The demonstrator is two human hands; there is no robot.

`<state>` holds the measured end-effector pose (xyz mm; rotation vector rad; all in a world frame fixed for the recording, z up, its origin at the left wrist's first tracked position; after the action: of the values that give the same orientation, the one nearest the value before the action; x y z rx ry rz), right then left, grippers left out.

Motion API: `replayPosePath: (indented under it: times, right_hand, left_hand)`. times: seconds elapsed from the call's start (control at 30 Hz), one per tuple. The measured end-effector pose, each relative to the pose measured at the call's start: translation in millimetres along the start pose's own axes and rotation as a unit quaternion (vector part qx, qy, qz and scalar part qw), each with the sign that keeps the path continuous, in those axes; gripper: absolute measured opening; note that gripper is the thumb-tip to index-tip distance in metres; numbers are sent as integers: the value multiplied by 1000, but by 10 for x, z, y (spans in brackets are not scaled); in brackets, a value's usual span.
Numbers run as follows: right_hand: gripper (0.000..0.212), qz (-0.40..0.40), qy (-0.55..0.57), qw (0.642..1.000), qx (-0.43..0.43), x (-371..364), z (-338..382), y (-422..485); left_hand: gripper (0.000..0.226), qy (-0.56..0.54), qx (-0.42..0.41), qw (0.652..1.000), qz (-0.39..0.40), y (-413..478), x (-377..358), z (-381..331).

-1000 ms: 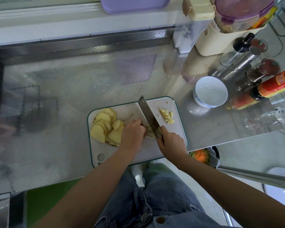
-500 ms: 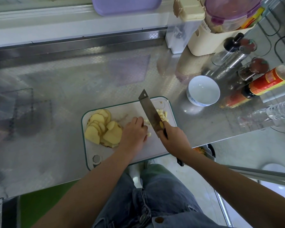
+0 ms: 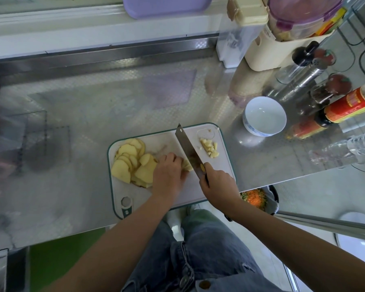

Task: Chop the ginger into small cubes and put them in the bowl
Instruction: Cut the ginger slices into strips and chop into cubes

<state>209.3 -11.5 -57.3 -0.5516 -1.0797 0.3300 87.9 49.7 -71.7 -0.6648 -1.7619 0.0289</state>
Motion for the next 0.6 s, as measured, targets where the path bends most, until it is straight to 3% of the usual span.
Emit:
replayPosePath:
  times: [0.27, 0.47, 0.6]
  right_hand:
    - [17, 15, 0, 1000, -20, -114, 6, 50]
    - [17, -16, 36, 999, -6, 13, -20, 71]
    - [14, -16, 37, 999, 15, 113, 4, 38]
  left_hand:
    - [22, -14, -6, 1000, 16, 14, -17, 10]
    - [38, -29, -35, 999, 27, -25, 19, 35]
    - [25, -13, -53, 998, 17, -46, 59, 34]
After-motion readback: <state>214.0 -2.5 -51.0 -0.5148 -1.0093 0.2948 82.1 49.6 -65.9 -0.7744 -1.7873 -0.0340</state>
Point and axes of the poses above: each hand's wrist, its own y-axis towards the middle knuckle, its own x-axis out of the back of the hand, z = x × y, the point moved 7 cm from there along y, towards the middle knuckle, and after that the axes turned 14 degrees about z, right-handed, at the moved point
